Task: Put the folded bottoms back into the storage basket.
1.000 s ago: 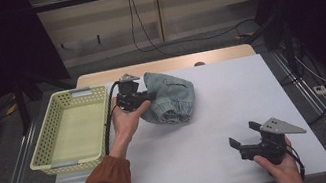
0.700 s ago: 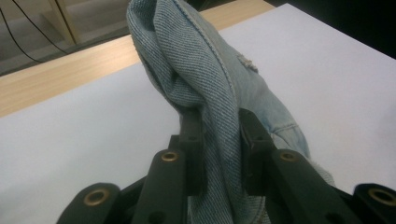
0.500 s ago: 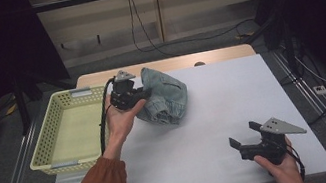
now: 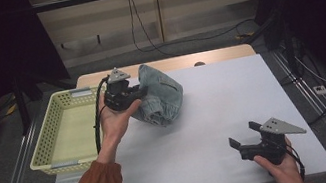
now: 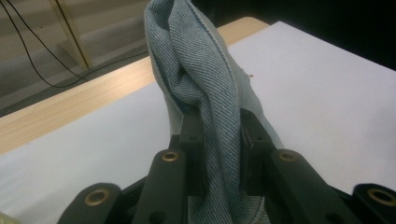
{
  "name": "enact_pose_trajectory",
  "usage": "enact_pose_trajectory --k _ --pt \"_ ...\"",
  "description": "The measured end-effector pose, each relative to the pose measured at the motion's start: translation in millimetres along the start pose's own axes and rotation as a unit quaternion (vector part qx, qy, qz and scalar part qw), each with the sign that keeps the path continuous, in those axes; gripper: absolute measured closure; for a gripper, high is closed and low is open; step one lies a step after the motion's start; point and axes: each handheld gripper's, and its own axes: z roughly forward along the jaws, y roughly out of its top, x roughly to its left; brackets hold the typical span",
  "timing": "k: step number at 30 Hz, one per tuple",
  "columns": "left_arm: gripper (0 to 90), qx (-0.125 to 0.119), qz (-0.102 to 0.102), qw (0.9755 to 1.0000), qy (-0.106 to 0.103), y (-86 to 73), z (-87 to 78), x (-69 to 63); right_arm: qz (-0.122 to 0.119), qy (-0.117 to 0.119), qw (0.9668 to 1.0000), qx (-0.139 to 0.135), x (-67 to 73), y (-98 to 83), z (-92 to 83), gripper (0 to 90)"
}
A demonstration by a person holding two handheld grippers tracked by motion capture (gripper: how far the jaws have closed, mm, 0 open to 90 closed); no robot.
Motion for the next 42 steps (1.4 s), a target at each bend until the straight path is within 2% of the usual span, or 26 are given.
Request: enact_pose_trajectory --k 5,12,15,16,27,31,35,42 --pt "75.3 -0.010 -0.004 0.9999 0.003 0.5 -10.8 1.8 0.000 0.002 1.0000 0.001 0.2 -0.1 0.1 5.3" --pt "75.4 -0.020 0.003 0.9998 0.009 2.7 -26.1 0.2 -0.002 0.001 1.0000 0.002 0.3 0.0 0.3 5.3" --pt "75.4 -0.024 -0.003 0.9997 0.010 3.0 -33.0 1.9 -0.003 0.001 1.0000 0.002 0.2 0.0 0.4 5.3" --pt "75.3 -0.028 -0.012 0.9995 0.009 2.8 -34.5 2.5 -0.003 0.001 1.0000 0.003 0.4 0.0 0.4 5.3" --pt "75.4 -0.038 -0.002 0.9992 0.012 4.1 -51.9 0.8 -0.003 0.000 1.0000 0.004 0.5 -0.1 1.0 5.2" --pt "75.5 -0.043 -0.011 0.9988 0.019 4.5 -57.4 2.1 -0.003 0.001 1.0000 0.004 1.0 -0.3 0.2 5.2" --pt "75.5 -0.044 -0.005 0.9987 0.025 4.5 -61.3 1.8 -0.004 0.000 1.0000 0.004 1.0 -0.4 -0.3 5.2" --pt "75.5 -0.052 -0.006 0.9983 0.025 5.5 -66.8 3.4 -0.006 0.002 1.0000 0.004 1.4 -0.4 -0.2 5.2"
